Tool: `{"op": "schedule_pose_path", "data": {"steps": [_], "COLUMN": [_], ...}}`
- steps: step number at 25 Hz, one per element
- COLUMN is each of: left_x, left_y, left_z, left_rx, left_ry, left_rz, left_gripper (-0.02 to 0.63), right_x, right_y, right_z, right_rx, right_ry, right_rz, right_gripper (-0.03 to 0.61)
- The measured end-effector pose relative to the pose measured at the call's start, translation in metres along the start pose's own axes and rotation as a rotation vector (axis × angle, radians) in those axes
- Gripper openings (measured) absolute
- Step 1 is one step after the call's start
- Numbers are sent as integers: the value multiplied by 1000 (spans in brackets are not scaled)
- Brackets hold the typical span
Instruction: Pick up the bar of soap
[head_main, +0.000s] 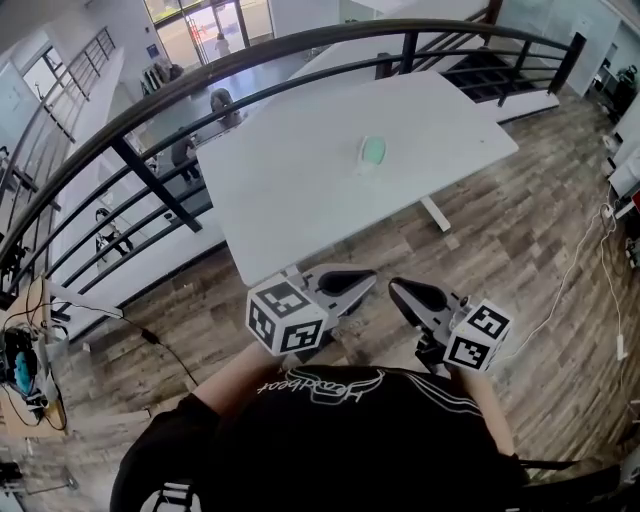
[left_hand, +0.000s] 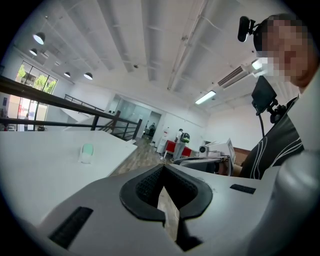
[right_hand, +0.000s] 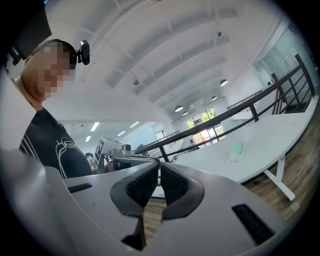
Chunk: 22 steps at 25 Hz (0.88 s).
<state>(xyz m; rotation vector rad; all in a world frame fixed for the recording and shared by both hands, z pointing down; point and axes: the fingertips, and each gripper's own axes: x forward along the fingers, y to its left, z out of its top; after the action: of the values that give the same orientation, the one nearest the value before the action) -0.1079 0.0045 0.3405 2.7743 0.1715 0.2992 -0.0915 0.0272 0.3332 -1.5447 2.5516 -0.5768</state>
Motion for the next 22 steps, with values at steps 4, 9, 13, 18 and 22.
{"op": "schedule_pose_path", "data": {"steps": [4,9,13,18,22], "left_x": [12,21,36,59,87], "left_y": [4,12,29,49,72], "left_z": [9,11,11,12,23], "left_rx": [17,16,2,-7,-6], "left_ry": [0,-3,-12,2,6], "left_rz": [-12,-8,17,48,70], "left_gripper": [8,8,8,8,8], "right_x": [-1,-1,3,8,11], "right_y": [-12,-27,-42,-74,-111], "right_z": [10,12,11,13,25], "right_rx": [-6,-4,-37,-18,-15], "right_ry": [-18,-31,-19,-10,0], "right_rz": [-13,-28,4,19,32], "right_gripper": [21,21,20,20,21]}}
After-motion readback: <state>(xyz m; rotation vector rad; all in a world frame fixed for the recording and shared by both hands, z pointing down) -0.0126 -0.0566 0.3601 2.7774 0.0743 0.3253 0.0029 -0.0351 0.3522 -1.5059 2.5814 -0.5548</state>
